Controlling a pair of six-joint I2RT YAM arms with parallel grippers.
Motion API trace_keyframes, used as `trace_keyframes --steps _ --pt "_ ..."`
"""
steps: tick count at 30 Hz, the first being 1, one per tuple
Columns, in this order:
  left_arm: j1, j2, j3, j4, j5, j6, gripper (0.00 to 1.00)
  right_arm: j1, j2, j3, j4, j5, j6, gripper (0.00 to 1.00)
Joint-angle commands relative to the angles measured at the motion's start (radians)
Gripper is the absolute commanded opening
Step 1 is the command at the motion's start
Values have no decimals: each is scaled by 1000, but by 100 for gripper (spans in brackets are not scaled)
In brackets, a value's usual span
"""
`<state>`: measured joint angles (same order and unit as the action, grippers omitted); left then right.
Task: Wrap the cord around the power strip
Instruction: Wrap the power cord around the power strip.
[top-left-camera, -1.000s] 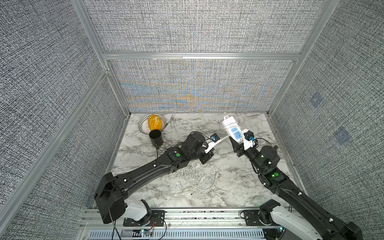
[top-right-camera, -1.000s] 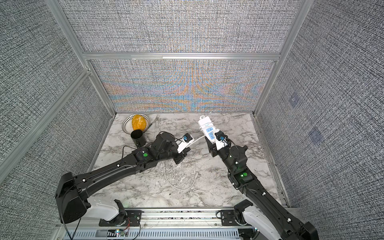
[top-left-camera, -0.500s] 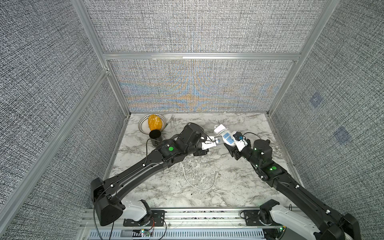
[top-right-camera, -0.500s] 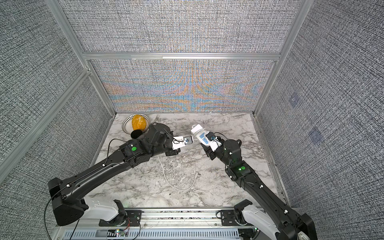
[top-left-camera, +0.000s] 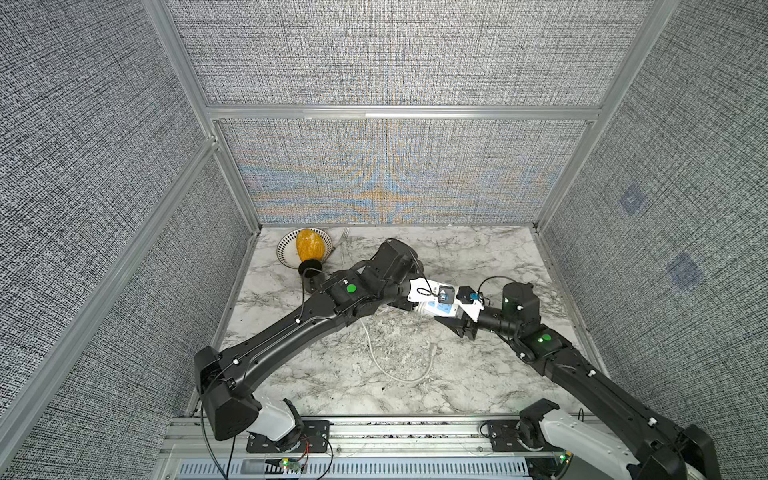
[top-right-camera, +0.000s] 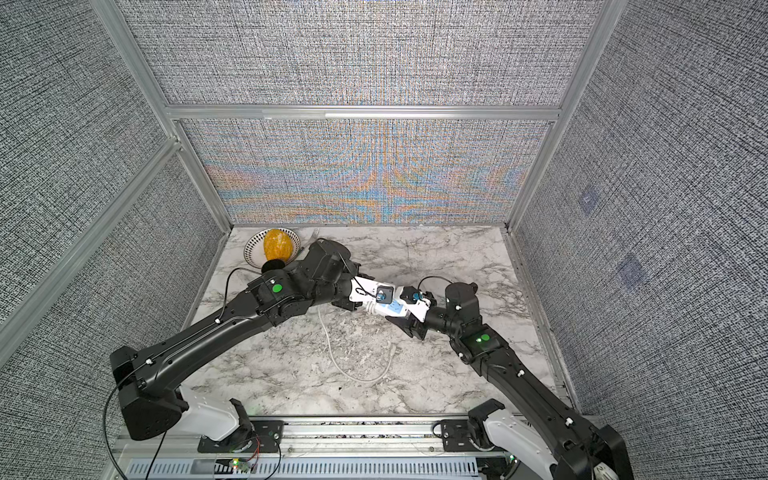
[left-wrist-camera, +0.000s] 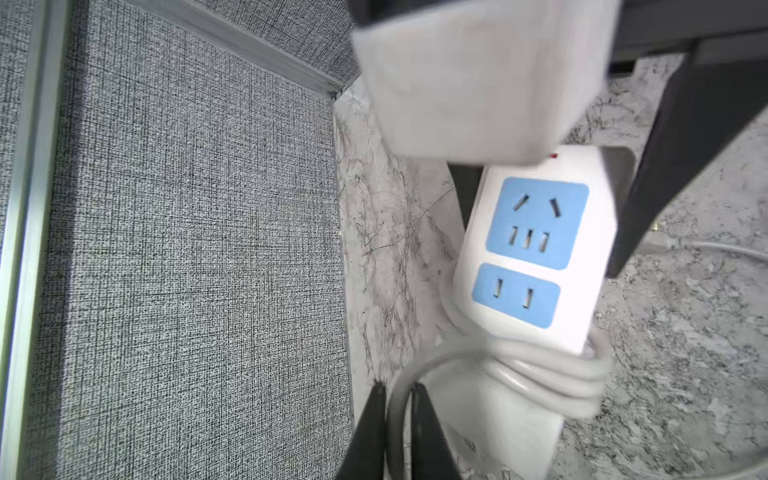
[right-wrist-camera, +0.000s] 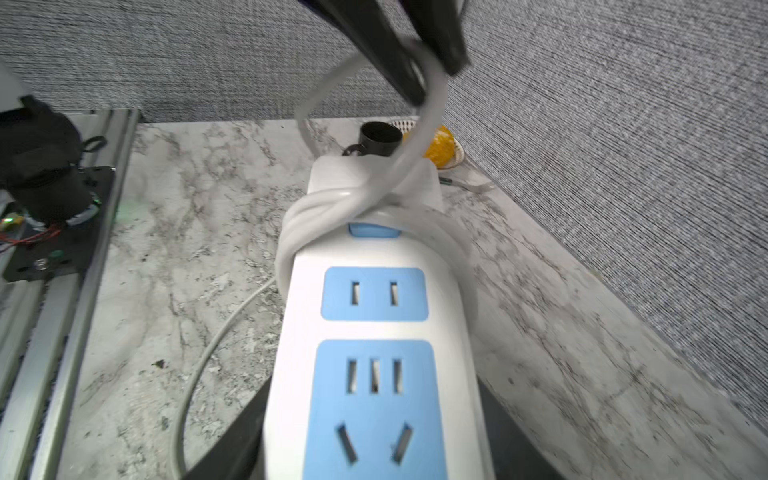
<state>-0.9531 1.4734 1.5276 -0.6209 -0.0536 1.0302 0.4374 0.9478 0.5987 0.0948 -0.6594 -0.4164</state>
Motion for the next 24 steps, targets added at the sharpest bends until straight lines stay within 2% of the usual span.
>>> trace_keyframes --steps 1,7,12,19,24 --pt "4 8 28 35 29 51 15 3 -18 -27 83 -261 -21 0" --pt "7 29 62 -35 93 89 17 16 -37 -34 100 -376 0 0" --pt "23 39 74 -79 134 74 17 19 -61 -41 120 -387 27 0" --pt "53 27 22 -44 229 -28 19 19 -109 -80 254 -390 143 0" --pt "91 24 -12 11 364 -138 23 19 -107 -88 298 -405 194 0"
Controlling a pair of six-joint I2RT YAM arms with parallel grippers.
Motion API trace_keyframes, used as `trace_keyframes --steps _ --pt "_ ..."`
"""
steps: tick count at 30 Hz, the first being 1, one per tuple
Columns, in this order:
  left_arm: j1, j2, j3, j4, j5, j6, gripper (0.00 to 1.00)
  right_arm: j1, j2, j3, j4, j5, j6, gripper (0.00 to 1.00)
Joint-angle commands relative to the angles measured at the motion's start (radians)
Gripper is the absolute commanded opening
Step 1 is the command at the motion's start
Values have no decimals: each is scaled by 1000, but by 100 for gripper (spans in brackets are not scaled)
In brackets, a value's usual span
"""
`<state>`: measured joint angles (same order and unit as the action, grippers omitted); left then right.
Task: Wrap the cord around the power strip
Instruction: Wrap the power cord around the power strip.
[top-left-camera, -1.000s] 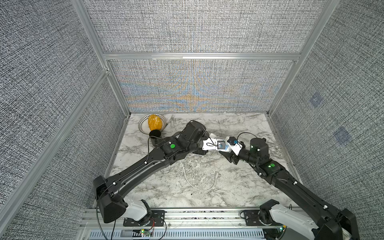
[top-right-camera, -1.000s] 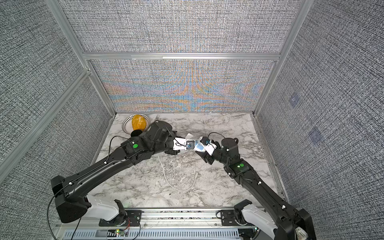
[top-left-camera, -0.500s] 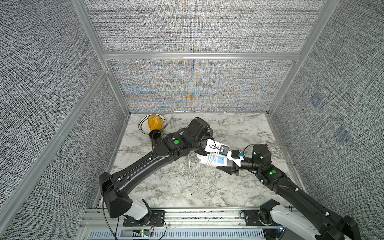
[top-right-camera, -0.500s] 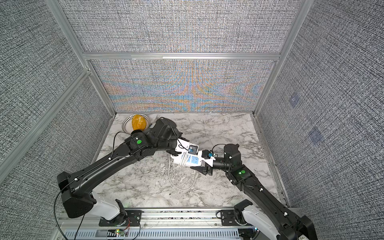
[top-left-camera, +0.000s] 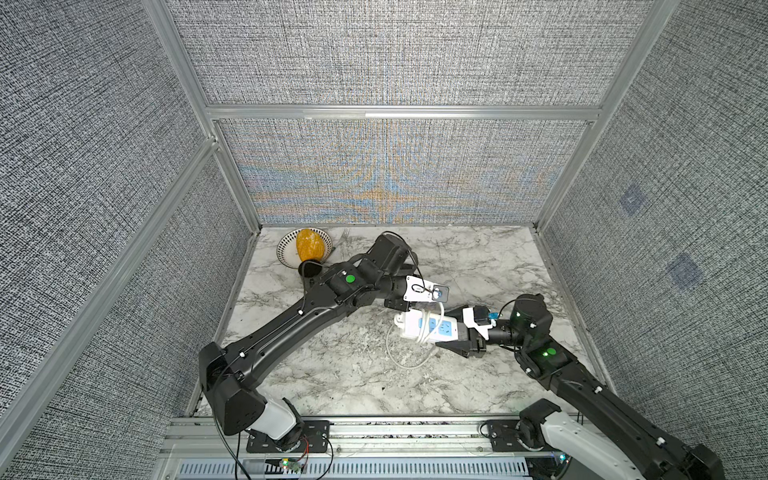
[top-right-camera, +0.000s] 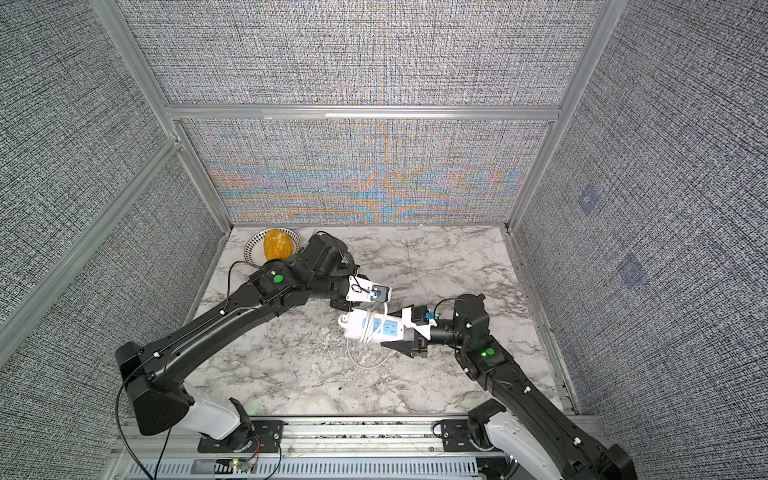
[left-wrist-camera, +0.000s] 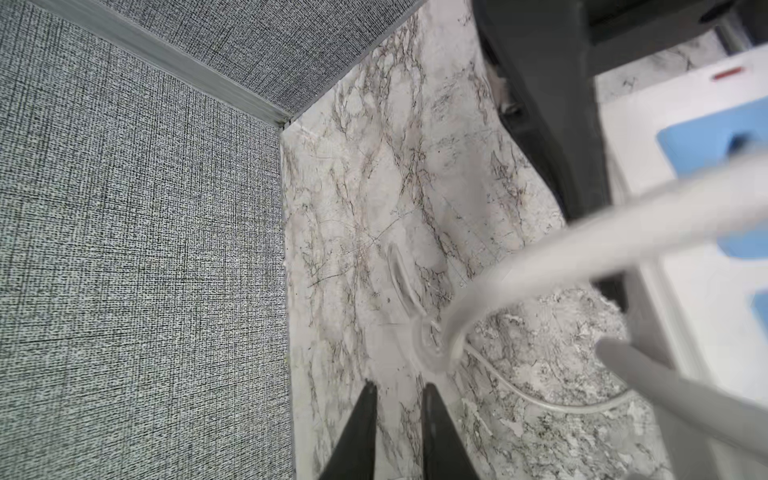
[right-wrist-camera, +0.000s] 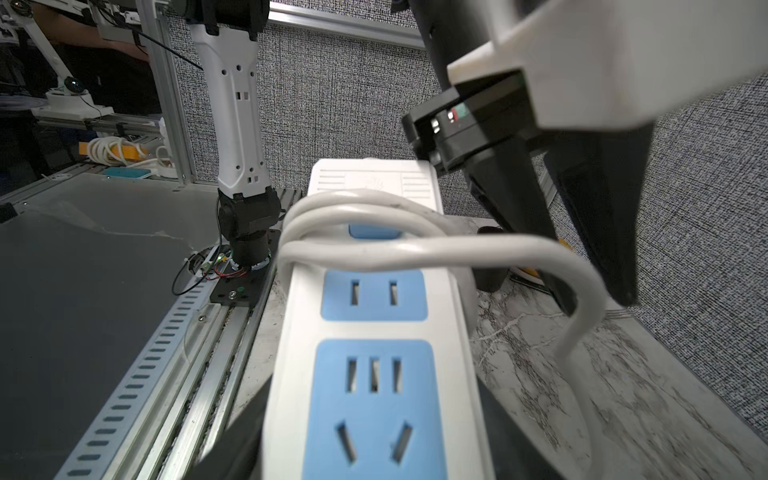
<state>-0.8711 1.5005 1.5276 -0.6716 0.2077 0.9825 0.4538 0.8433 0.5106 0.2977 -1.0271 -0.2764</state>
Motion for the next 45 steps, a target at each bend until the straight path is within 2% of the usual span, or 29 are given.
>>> trace_keyframes --steps 1,5,10,15,18,22,26,32,37,42,45 --pt "13 -6 -23 79 120 -108 24 3 -4 -1 103 -42 61 0" --pt "32 -26 -90 178 182 -183 31 3 -6 -2 129 -43 87 0" --pt "56 -53 -179 275 217 -303 32 0 -1 13 121 -36 88 0" --pt "96 -124 -405 542 241 -475 32 -6 24 54 65 -36 73 0" --pt "100 -146 -515 684 266 -553 37 -20 35 69 77 -40 104 0" --pt "99 -130 -584 813 340 -608 41 -37 53 101 108 -66 162 0" --pt "97 -91 -642 978 360 -687 44 -44 66 133 122 -81 195 0" --pt "96 47 -623 1131 372 -781 50 -49 79 158 119 -88 207 0" --pt "94 166 -595 1315 338 -878 52 -49 82 167 124 -87 215 0" --pt "83 263 -534 1367 431 -962 52 -58 82 173 129 -75 205 0" --pt "73 292 -542 1395 423 -991 46 -73 83 178 140 -72 204 0"
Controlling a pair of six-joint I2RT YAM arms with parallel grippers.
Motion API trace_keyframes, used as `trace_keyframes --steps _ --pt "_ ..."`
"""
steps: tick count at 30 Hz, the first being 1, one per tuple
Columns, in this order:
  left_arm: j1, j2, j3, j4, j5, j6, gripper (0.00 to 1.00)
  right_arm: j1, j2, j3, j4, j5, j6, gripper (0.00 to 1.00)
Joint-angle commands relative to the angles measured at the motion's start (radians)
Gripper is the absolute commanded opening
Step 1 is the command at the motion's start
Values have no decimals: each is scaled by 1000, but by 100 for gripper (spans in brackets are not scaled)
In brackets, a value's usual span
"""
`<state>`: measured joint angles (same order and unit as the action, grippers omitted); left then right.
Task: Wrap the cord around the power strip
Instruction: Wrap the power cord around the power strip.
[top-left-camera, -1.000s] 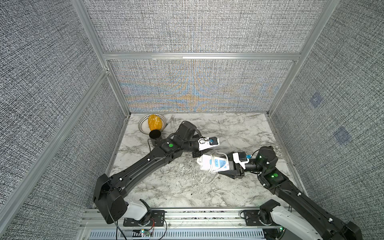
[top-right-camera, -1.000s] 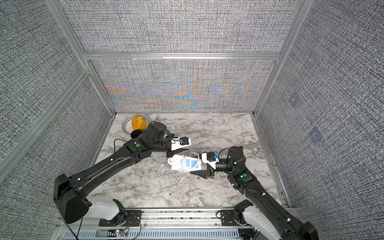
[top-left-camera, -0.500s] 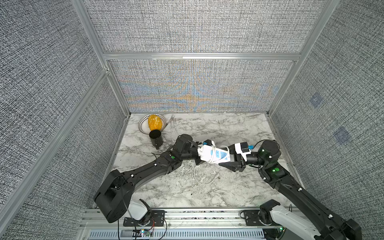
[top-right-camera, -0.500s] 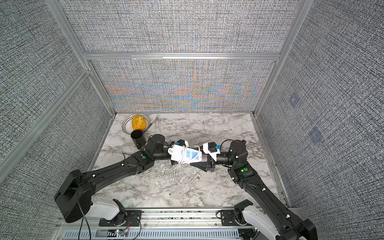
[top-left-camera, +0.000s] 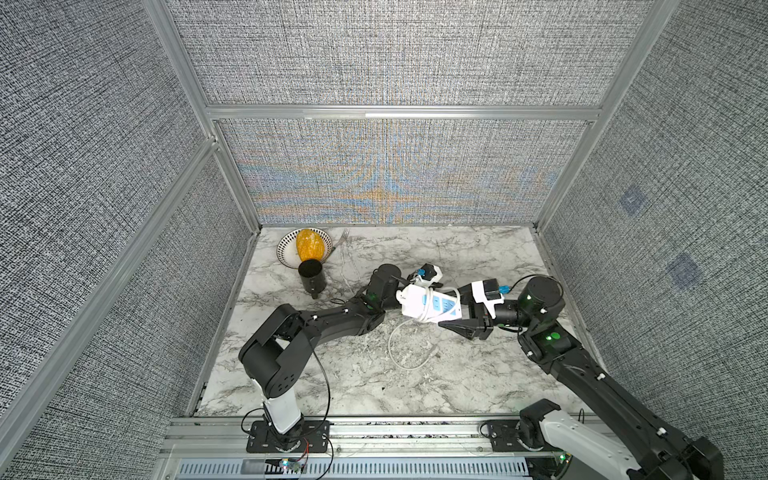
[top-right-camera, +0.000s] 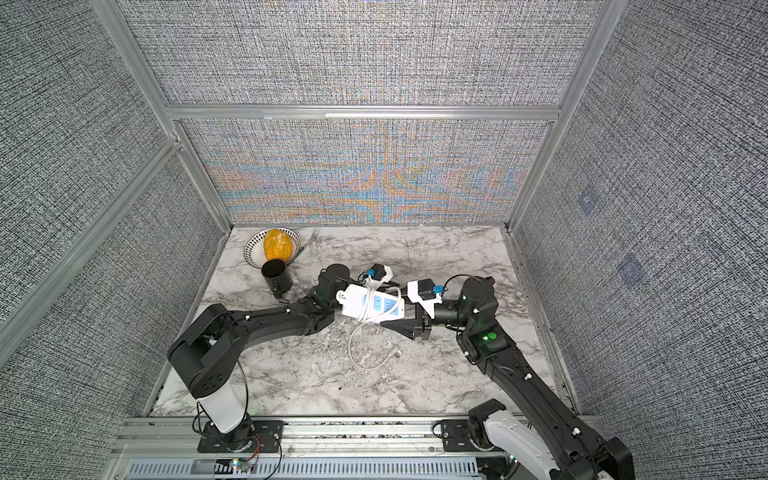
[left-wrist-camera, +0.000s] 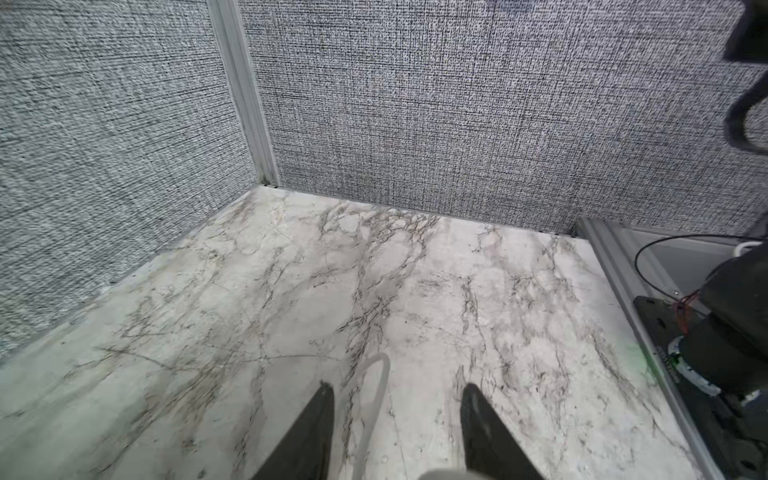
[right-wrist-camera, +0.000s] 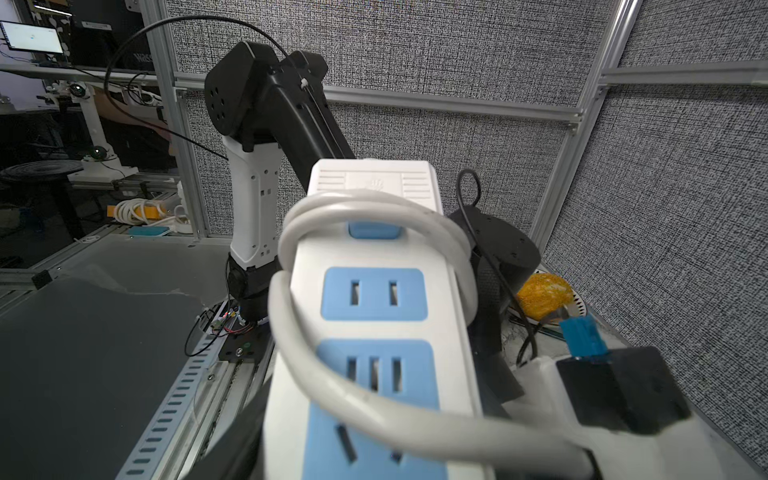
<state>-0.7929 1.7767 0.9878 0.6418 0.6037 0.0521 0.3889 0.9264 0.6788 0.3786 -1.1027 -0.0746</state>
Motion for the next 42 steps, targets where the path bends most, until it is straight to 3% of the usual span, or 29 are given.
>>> trace_keyframes --steps 1,7,11,27,34,42 --pt "-5 23 -9 100 21 -76 44 -11 -2 12 63 8 4 0" --pt "-5 9 -42 122 -9 -117 8 -30 -2 27 35 18 -22 0" --pt "-5 -81 -123 136 -126 -101 1 -41 -16 25 -49 33 -69 0" --pt "-6 -331 -314 -154 -332 -101 0 -114 -112 -49 130 215 32 0" --pt "-77 -464 -285 -449 -409 -12 0 -128 -107 -72 169 427 65 0" --pt "-204 -532 -142 -743 -589 131 0 -126 -34 -48 44 691 47 0"
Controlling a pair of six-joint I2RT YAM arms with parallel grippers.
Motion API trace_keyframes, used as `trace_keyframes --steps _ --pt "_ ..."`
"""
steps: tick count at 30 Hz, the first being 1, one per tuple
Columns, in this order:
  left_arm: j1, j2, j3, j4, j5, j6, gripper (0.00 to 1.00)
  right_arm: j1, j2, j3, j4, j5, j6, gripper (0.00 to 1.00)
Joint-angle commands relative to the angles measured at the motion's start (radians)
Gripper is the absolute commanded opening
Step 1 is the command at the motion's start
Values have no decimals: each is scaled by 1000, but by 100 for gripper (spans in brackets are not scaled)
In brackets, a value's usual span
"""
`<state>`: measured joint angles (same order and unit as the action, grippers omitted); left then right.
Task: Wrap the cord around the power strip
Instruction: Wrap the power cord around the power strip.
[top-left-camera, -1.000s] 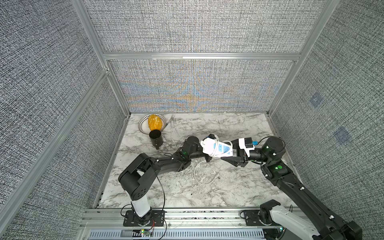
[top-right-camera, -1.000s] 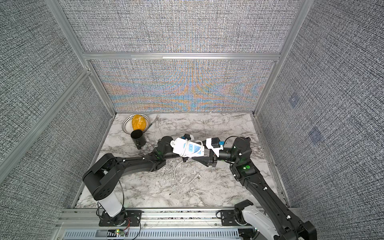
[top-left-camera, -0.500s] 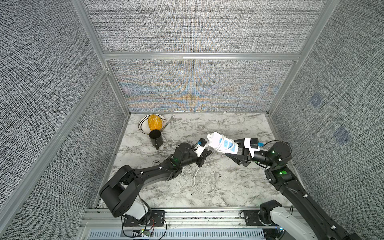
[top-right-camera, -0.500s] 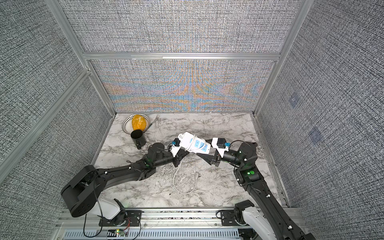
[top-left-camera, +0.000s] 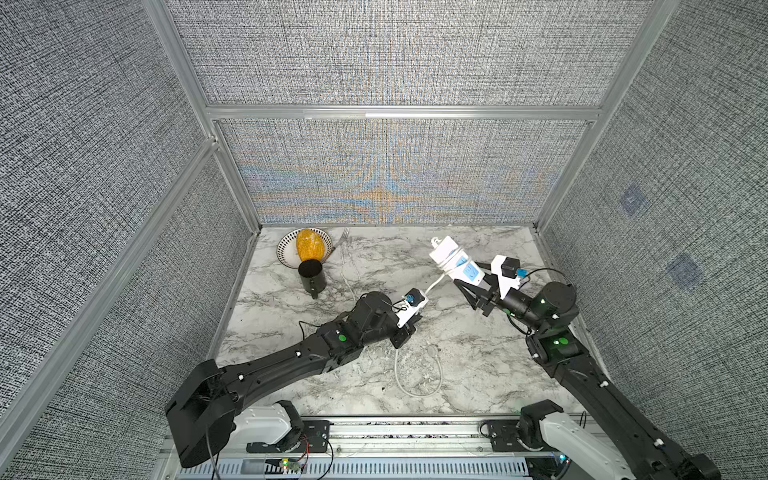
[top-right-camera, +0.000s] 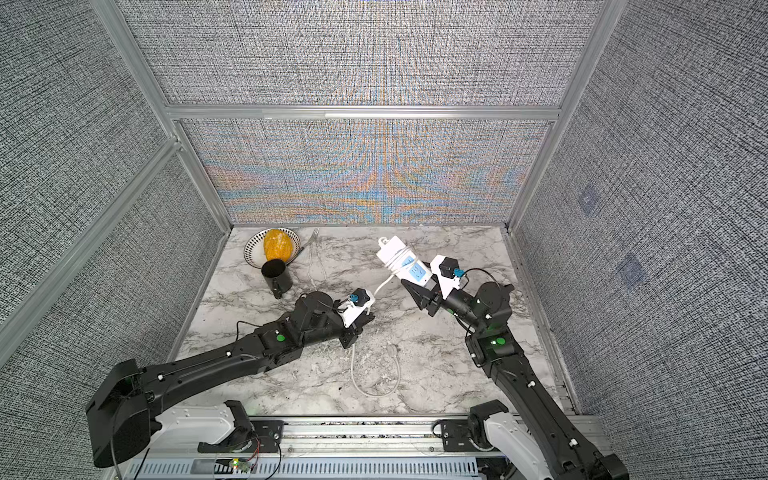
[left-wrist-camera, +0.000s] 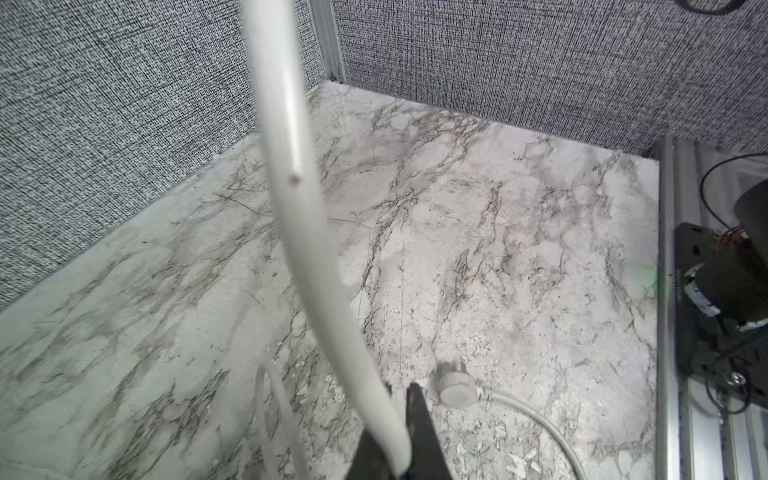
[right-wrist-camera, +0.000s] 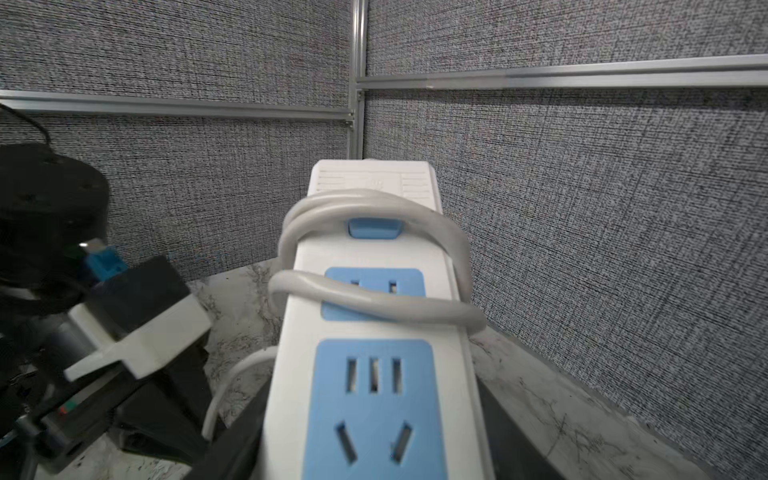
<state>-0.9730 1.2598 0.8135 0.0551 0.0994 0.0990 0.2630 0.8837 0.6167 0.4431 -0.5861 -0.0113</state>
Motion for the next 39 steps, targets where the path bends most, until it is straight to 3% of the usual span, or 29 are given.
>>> trace_keyframes --steps 1,8,16,29,39 --pt "-38 -20 53 -188 -107 102 0 0 18 21 -49 191 -38 0" --pt "-129 -16 253 -450 -237 252 0 10 96 68 -202 230 -131 0" --pt "-148 -51 400 -599 -322 436 0 106 170 145 -353 228 -278 0" --pt "-139 -39 475 -561 -539 732 0 175 225 148 -460 7 -360 0" --pt "-45 -28 592 -709 -225 790 3 223 224 117 -495 -341 -463 0"
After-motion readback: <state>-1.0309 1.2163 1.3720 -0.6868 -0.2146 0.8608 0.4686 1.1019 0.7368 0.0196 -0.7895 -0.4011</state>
